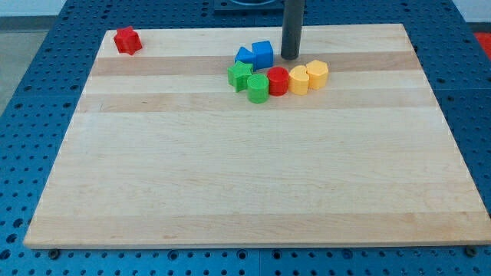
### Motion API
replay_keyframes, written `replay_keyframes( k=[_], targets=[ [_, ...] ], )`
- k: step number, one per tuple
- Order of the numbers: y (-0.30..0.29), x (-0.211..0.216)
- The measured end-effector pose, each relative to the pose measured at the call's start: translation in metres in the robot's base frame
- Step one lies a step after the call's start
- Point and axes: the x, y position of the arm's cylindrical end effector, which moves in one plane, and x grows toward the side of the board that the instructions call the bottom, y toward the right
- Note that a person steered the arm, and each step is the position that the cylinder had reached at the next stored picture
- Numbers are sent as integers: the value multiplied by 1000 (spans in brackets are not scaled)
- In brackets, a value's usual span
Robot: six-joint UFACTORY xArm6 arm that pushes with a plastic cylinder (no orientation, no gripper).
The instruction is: Slightly push the red circle downwards
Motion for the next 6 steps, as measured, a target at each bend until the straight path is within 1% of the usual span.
replay_keyframes(
  k=[1,2,3,4,5,6],
  targets=[
    [-7,-29],
    [-23,-18],
    [-22,16],
    [-19,62],
    [-19,86],
    [-19,53]
  ],
)
